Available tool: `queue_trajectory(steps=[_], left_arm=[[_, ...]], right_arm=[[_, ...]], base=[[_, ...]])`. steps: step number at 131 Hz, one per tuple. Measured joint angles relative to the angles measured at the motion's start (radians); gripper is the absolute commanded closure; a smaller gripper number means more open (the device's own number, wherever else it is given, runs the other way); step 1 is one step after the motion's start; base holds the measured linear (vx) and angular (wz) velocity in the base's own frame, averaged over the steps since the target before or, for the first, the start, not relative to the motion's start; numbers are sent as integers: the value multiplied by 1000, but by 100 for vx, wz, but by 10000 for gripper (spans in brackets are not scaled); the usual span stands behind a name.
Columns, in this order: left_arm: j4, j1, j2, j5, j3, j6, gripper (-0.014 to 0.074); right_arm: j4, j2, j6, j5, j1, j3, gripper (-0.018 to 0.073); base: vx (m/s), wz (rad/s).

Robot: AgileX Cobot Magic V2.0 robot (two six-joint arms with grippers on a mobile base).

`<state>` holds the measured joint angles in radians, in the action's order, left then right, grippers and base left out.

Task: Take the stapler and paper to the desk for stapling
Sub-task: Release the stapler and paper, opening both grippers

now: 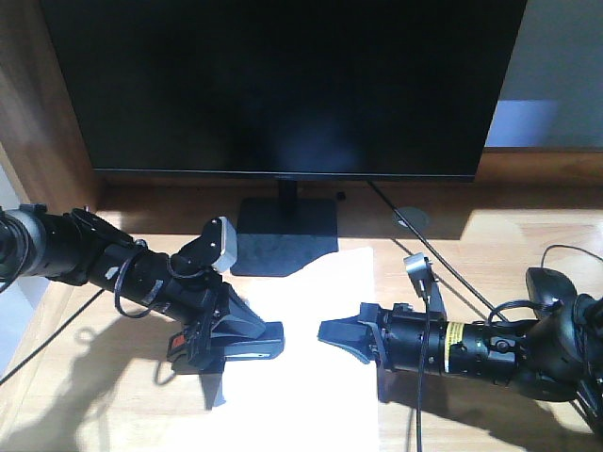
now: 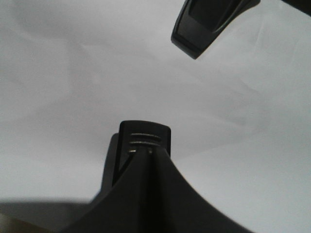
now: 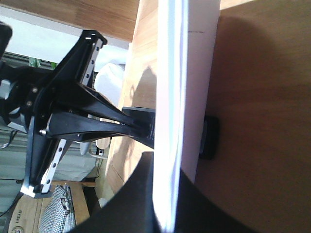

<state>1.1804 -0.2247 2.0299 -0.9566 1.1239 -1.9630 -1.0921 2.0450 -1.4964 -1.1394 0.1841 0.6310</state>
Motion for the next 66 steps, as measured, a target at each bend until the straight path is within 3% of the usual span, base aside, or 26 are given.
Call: queue_trajectory(steps=[28,66], left_arm=[[-72,0,-111,43,-10,1,603],[-81,0,-286,48,-11,1,603]], right_arm=[[-1,0,0,0,0,0,562],[-3,0,1,0,0,0,542]], base=[[0,0],[0,0]])
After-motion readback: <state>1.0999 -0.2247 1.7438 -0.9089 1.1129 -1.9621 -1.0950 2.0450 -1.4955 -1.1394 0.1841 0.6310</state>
